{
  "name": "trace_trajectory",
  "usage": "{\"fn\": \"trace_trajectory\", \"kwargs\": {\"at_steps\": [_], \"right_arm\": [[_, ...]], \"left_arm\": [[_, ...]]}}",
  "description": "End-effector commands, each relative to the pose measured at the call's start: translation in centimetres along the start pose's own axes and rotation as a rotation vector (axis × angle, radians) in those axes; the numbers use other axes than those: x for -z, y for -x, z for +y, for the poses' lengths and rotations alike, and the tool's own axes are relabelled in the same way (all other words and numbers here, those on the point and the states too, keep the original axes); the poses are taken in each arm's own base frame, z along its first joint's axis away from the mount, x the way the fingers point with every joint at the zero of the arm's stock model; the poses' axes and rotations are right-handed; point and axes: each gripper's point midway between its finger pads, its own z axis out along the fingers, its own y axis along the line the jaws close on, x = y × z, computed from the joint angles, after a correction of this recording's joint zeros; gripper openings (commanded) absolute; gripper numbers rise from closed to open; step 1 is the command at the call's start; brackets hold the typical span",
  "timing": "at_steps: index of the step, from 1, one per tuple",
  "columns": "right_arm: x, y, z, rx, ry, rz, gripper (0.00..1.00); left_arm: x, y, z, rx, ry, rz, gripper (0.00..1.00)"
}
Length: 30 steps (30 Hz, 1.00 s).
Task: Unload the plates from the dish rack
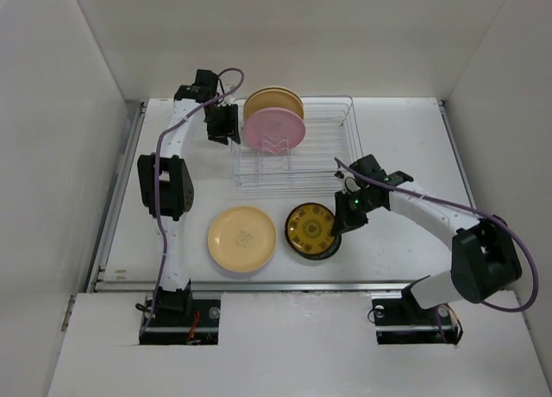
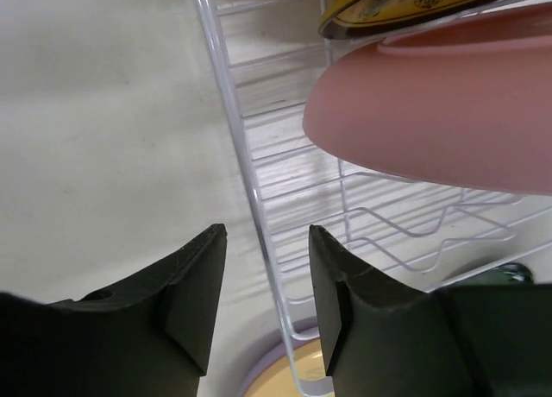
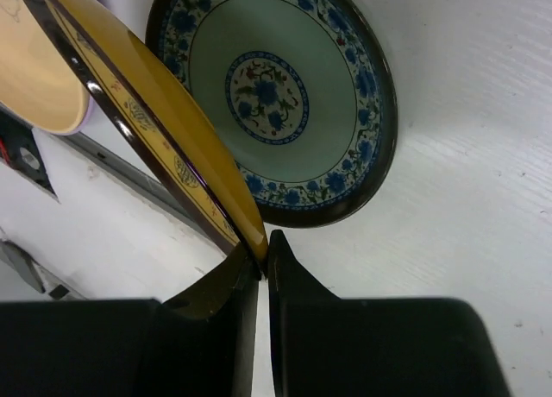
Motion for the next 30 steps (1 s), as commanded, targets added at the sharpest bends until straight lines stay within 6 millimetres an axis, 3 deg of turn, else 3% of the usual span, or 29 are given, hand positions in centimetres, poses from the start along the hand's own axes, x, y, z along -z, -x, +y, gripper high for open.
{"fn": "trace_trajectory", "kwargs": {"at_steps": [1,2,3,4,6,7,10,14,19,24,25,28,29,30], "right_arm": [[0.2,1.5,1.4,-0.03,0.067,-0.051,0.03],[-0.2,1.7,0.9,-0.053,0.062,-0.045,0.07],[-0.5,1.6,0.7,-0.06,0.057,-0.032,0.19],[-0.9,1.7,0.5,-0.063,0.055,-0.027,0.27],[-1.8,1.1,-0.3,-0.088,0.027,0.014,0.4],[-1.6,1.6,-0.3,-0.082,0.019,-0.001,0.58],[-1.4,1.4,-1.3,-0.101,-0.049,0.017,0.73],[0.4,3.1,-1.9,-0.103,-0.154,-0.033,0.75],[5.5,8.6,0.7,-0.069,-0.168,-0.259,0.78],[10.3,13.1,2.0,-0.038,-0.228,-0.445,0.81],[10.8,13.6,2.0,-0.037,-0.243,-0.47,0.81],[12.5,16.2,0.8,-0.06,-0.321,-0.554,0.83],[13.6,17.9,-0.3,-0.086,-0.362,-0.609,0.84],[14.0,18.7,-1.0,-0.099,-0.382,-0.634,0.85]], "left_arm": [[4.3,2.1,-0.7,-0.215,0.038,-0.11,0.4],[4.0,2.0,-1.5,-0.275,0.037,-0.117,0.4],[4.4,2.2,-1.5,-0.313,0.037,-0.135,0.43],[5.2,2.6,-2.3,-0.362,0.044,-0.167,0.49],[5.1,2.8,-2.8,-0.468,0.043,-0.194,0.56],[5.4,3.0,-3.4,-0.51,0.048,-0.21,0.58],[5.6,3.3,-4.5,-0.614,0.063,-0.233,0.6],[5.5,4.2,-5.4,-0.669,0.079,-0.271,0.61],[3.8,5.1,-7.5,-0.718,0.072,-0.302,0.61],[2.0,6.2,-8.0,-0.732,0.1,-0.327,0.6],[0.9,5.8,-7.8,-0.734,0.12,-0.305,0.56],[0.5,7.0,-7.3,-0.729,0.162,-0.325,0.46],[0.3,7.1,-7.2,-0.718,0.171,-0.326,0.3],[0.1,7.3,-7.0,-0.716,0.182,-0.326,0.21]]}}
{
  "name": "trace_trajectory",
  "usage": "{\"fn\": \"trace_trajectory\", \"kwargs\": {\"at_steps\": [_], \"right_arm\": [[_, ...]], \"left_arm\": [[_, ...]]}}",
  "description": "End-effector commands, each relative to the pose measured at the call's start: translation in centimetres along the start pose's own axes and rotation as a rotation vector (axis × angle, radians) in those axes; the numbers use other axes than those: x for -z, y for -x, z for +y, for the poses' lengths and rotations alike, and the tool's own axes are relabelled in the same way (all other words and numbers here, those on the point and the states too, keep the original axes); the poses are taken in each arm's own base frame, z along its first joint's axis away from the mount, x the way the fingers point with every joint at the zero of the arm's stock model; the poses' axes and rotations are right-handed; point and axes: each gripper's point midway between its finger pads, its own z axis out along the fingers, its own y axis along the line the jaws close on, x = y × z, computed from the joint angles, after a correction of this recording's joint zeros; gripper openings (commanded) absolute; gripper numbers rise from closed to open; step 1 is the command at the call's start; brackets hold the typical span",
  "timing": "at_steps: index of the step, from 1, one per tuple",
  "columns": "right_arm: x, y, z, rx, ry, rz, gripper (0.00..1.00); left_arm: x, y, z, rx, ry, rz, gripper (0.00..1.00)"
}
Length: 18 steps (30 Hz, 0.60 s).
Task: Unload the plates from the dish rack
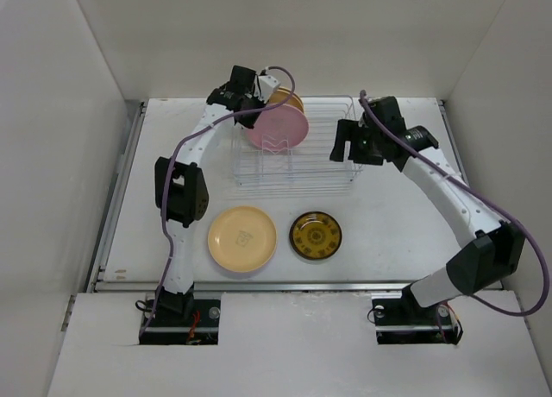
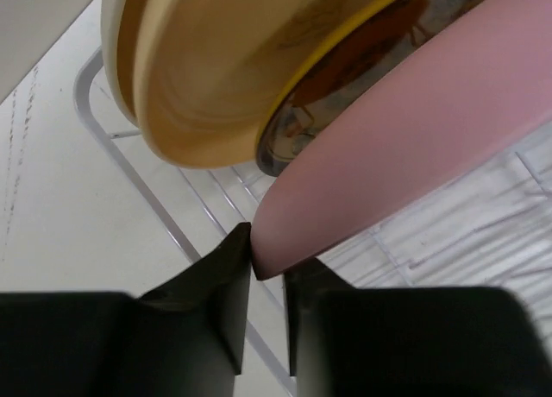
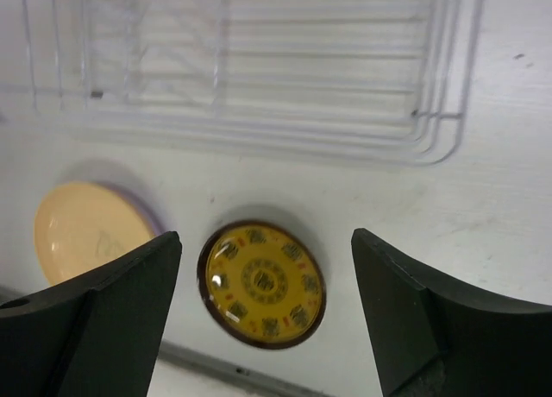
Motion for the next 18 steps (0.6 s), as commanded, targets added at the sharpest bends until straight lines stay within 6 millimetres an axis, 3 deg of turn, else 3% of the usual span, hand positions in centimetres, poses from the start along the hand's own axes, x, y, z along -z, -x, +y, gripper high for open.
{"fn": "trace_trajectory", "kwargs": {"at_steps": [1,3,6,7,11,13,18], "right_arm": [[-0.3,4.6,-3.5,-0.066,-0.154,-0.136,0.86],[-1.6,6.7,-5.6,-0.108,-0.216,-0.183,0.86],[-3.5,8.7,-7.4,-0.139,-0.281,-0.214,0.86],[-5.5,8.4,-8.6,-0.15,-0.31,-0.176,0.86],[-9.9,8.2,-10.0,-0.145,-0.336,-0.132,0.86],[-11.2,8.3,-10.3,-0.152,-0.326,-0.127,0.86],[-13.8,6.7,-11.7,-0.158,-0.35,-0.083,0.86]], "left_arm": [[0.1,1.9,0.9,0.0,0.049,-0.046,0.12],[0.5,2.1,1.1,0.001,0.065,-0.053,0.0],[1.2,2.5,1.6,-0.008,0.09,-0.081,0.0],[1.0,2.4,1.5,-0.008,0.09,-0.082,0.0],[2.6,3.3,1.8,-0.008,0.096,-0.101,0.0],[3.2,3.9,1.5,0.016,0.08,-0.115,0.0],[7.0,6.3,3.1,0.096,0.078,-0.194,0.0]]}}
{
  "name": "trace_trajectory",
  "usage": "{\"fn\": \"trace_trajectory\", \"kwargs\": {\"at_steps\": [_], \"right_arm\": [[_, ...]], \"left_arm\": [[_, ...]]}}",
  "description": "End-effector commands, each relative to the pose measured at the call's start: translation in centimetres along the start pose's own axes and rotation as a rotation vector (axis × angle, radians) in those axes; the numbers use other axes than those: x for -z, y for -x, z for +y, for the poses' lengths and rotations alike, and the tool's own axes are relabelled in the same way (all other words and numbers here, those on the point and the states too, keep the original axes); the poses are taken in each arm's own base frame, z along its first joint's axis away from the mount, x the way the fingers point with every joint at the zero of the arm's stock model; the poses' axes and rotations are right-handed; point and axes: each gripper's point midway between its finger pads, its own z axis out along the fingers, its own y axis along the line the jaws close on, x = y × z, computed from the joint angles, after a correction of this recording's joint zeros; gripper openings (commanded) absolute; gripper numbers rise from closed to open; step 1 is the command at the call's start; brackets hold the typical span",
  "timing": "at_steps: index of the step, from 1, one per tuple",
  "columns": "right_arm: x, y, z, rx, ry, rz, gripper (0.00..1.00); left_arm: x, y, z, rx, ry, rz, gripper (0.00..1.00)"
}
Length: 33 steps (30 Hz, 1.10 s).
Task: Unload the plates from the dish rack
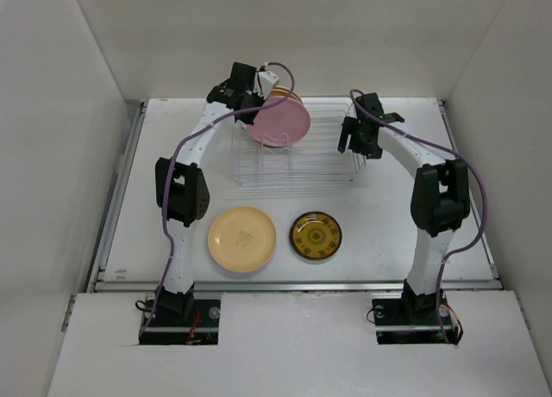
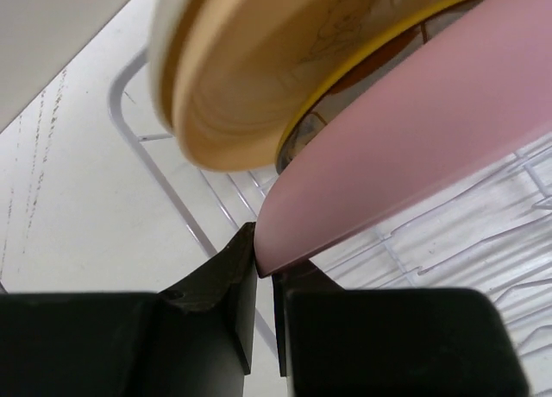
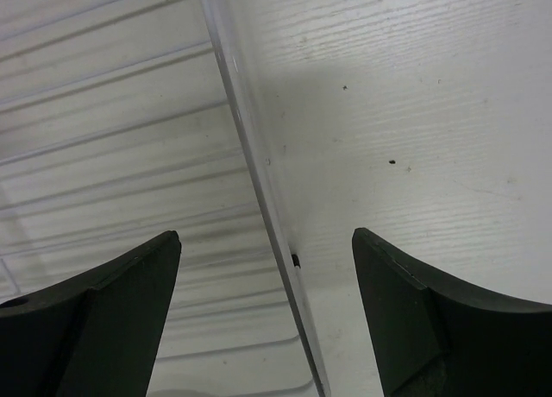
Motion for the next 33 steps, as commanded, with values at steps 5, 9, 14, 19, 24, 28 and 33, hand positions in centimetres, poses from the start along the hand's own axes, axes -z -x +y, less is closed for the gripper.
{"fn": "trace_trajectory", "kwargs": {"at_steps": [5,9,14,19,24,28,33], "right_arm": [[-0.2,2.6,1.3,-0.043,0.071,-0.1,0.84],[-0.3,2.1,1.3,-0.04,0.075,-0.087,0.84],[1.2,3.4,1.4,-0.05,0.09,-0.14,0.84],[3.9,5.4,0.8,-0.045,0.082,-0.233,0.84],[8.8,8.7,2.6,0.036,0.176,-0.371,0.84],[11.5,10.1,7.1,0.232,0.273,-0.463,0.81],[14.0,10.8,14.4,0.35,0.554,-0.516,0.71]], "left_arm": [[9.4,7.4,2.6,0.174,-0.008,-0.262,0.0],[11.0,8.1,2.7,0.213,-0.005,-0.291,0.0],[14.8,8.6,4.3,0.27,-0.014,-0.335,0.0],[20.1,4.8,2.5,0.211,-0.191,-0.257,0.0],[23.6,-6.9,-1.7,-0.134,-0.435,0.098,0.0],[24.7,-14.0,-4.2,-0.223,-0.586,0.339,0.0],[23.6,-20.8,-5.7,-0.289,-0.653,0.63,0.0]]}}
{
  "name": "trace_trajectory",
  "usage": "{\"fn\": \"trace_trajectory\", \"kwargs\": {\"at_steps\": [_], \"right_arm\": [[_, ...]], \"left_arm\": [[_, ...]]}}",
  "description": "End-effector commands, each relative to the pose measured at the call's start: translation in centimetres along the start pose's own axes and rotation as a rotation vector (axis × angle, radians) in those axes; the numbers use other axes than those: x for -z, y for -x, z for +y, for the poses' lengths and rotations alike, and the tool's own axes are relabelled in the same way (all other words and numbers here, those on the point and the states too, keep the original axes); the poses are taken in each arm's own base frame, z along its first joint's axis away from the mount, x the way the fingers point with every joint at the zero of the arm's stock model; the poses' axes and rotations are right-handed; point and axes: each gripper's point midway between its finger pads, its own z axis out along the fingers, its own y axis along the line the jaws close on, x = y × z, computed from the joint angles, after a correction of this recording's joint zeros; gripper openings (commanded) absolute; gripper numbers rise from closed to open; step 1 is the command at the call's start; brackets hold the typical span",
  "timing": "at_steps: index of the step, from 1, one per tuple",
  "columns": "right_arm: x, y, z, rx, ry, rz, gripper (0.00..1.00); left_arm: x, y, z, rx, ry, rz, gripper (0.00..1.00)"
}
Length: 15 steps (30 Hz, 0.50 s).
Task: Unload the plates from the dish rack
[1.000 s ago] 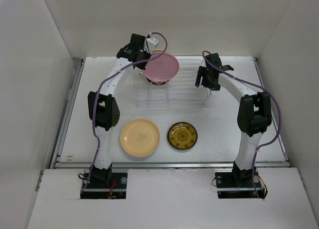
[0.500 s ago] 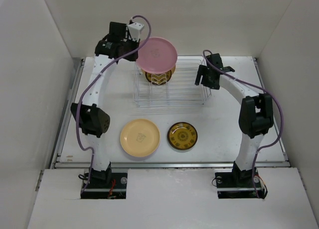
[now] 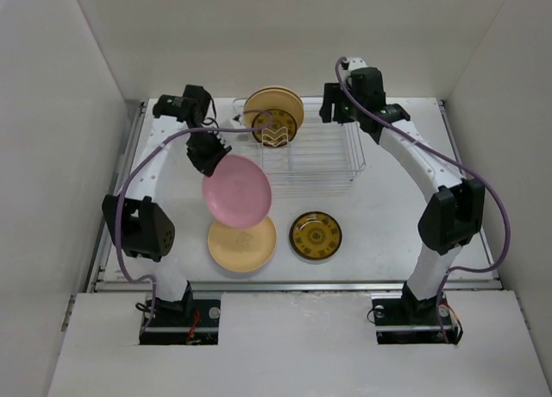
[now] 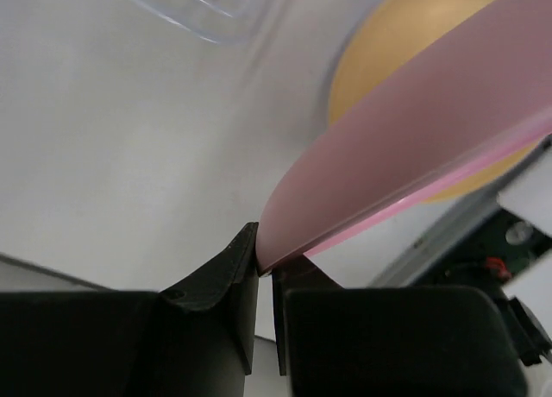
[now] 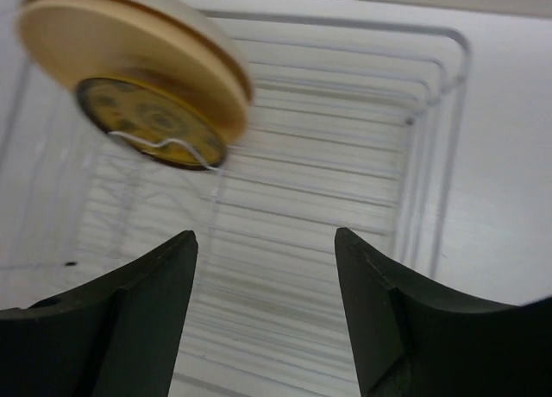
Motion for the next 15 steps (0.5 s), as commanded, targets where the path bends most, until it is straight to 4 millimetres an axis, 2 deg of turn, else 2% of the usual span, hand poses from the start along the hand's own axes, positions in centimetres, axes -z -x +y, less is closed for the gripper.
{"fn": "trace_trajectory", "kwargs": {"at_steps": [1,2,3,4,5,7,9,10,11,12,15], "right_arm": [[-1.2,3.5,6.0,0.091,0.251,-0.103,0.69],[-1.8,3.5,6.5,0.093,0.275,-0.099,0.67],[-2.2,3.4,7.5,0.099,0.303,-0.095,0.6],[-2.1,4.5,9.2,0.11,0.35,-0.125,0.56],[-3.8,3.7,9.4,0.125,0.363,-0.103,0.53],[-4.7,3.7,11.4,0.147,0.401,-0.11,0.52],[-6.3,3.6,13.0,0.178,0.421,-0.115,0.55],[-7.0,3.7,12.9,0.176,0.408,-0.114,0.56],[-7.0,4.7,13.8,0.182,0.422,-0.142,0.56],[-8.3,3.5,13.7,0.181,0.417,-0.114,0.56],[-9.5,3.2,13.6,0.189,0.406,-0.116,0.56]], "left_arm": [[-0.6,-7.9,-6.6,0.006,-0.309,0.359,0.0],[-1.2,-8.1,-6.9,0.024,-0.329,0.365,0.0],[-1.7,-8.4,-7.1,0.046,-0.348,0.388,0.0],[-2.6,-8.6,-7.1,0.082,-0.363,0.413,0.0],[-3.0,-8.8,-7.4,0.104,-0.383,0.427,0.0],[-3.9,-8.7,-7.7,0.133,-0.422,0.437,0.0],[-4.1,-9.0,-8.2,0.156,-0.456,0.463,0.0],[-4.2,-9.3,-8.4,0.159,-0.464,0.472,0.0],[-4.5,-9.7,-8.4,0.161,-0.473,0.497,0.0],[-4.6,-10.2,-8.8,0.168,-0.491,0.517,0.03],[-5.2,-10.9,-9.5,0.162,-0.531,0.553,0.26]]}}
